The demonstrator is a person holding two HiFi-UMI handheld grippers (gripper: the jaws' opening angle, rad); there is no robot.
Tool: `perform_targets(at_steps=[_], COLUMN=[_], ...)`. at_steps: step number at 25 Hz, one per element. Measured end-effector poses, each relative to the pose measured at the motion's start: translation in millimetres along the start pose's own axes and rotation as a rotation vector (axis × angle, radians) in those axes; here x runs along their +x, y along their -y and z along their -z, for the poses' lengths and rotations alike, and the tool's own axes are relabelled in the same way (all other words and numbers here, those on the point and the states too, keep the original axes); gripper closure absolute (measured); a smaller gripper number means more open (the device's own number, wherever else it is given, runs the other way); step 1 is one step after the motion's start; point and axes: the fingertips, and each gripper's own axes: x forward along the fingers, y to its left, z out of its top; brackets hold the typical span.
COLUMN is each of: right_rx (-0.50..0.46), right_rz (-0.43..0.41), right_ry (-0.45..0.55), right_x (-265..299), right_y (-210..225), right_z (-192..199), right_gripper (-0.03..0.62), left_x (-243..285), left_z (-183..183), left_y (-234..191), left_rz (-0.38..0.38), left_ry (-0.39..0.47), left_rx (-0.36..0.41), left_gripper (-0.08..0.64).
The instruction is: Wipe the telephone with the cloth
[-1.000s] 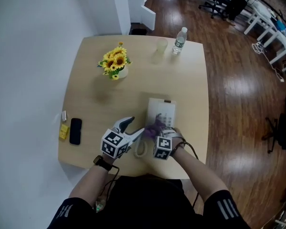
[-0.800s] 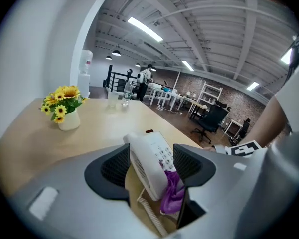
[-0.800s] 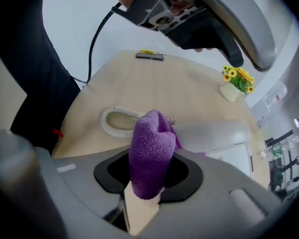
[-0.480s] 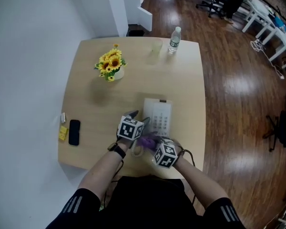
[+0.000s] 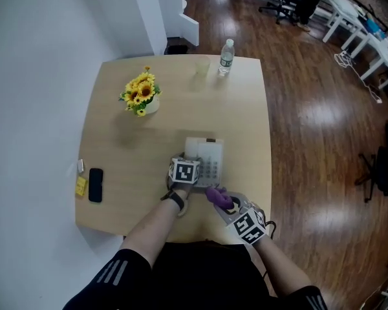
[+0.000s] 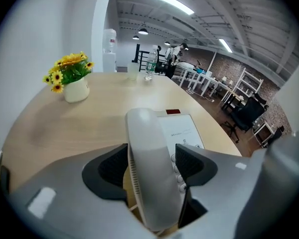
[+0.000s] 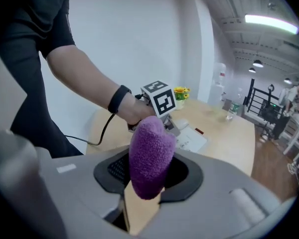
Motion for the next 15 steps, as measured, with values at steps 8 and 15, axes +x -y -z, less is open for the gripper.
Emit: perform_targets(at_steps=[8, 15], right_rx=[0.092, 0.136], right_rz=[0.019, 0.056], right_ry=[0.049, 0.128], right_x=[-22.4, -38.4], right_y=[8.0, 27.8], right_z=[11.7, -9.9], right_gripper=[0.457, 0.457], left_x=[3.5, -35.4], left_z=[-0.1, -16.1], left_y=[0.8, 4.5], left_rz=[0.036, 0.218], left_ry=[0.038, 0.140], left_rx=[-0.102, -0.178], left_gripper=[0.328, 0.342])
